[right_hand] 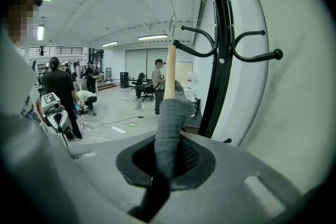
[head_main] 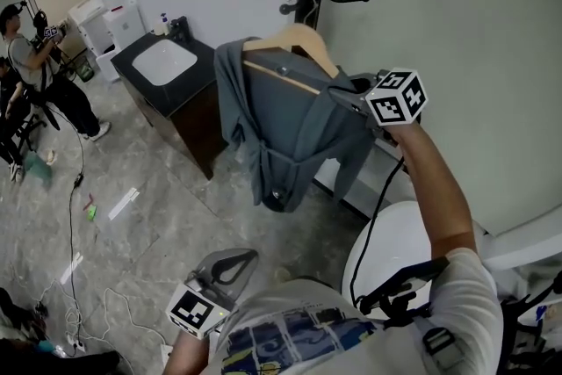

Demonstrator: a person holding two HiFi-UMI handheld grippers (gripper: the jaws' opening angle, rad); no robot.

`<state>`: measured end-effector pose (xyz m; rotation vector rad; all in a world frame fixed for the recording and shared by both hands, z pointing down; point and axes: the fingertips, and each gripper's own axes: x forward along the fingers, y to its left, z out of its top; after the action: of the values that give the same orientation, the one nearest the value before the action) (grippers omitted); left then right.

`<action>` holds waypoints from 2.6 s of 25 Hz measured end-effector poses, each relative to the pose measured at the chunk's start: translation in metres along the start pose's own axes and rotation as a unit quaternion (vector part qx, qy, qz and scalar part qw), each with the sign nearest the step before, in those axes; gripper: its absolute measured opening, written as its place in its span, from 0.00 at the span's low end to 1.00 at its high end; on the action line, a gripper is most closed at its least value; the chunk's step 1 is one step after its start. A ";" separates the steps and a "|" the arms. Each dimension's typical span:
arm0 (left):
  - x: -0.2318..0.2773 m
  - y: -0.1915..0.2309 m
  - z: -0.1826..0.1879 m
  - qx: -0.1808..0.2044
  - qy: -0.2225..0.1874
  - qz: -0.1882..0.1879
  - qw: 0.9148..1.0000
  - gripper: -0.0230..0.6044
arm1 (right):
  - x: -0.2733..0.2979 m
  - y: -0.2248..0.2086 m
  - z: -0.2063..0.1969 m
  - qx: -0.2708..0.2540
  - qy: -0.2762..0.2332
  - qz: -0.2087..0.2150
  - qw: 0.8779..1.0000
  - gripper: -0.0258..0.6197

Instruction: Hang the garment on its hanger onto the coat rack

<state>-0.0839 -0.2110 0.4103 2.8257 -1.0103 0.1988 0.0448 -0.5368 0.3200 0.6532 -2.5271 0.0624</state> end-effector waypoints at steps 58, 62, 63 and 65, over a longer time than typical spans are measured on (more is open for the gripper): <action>-0.097 -0.069 -0.037 -0.017 0.017 -0.060 0.998 0.05 | -0.078 0.126 -0.092 -0.001 -0.069 -0.187 0.980 0.22; -0.108 -0.091 -0.043 -0.021 0.019 -0.076 0.997 0.05 | -0.086 0.191 -0.111 0.024 -0.082 -0.165 0.982 0.09; -0.111 -0.096 -0.044 -0.021 0.017 -0.078 0.997 0.05 | -0.086 0.207 -0.114 0.027 -0.084 -0.159 0.983 0.06; -0.117 -0.107 -0.046 -0.018 0.020 -0.082 0.996 0.05 | -0.086 0.238 -0.120 0.032 -0.082 -0.147 0.985 0.04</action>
<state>-0.1090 -0.0484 0.4272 2.8416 -0.7601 0.2152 0.0566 -0.2683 0.4005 1.0910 -2.5619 -0.0177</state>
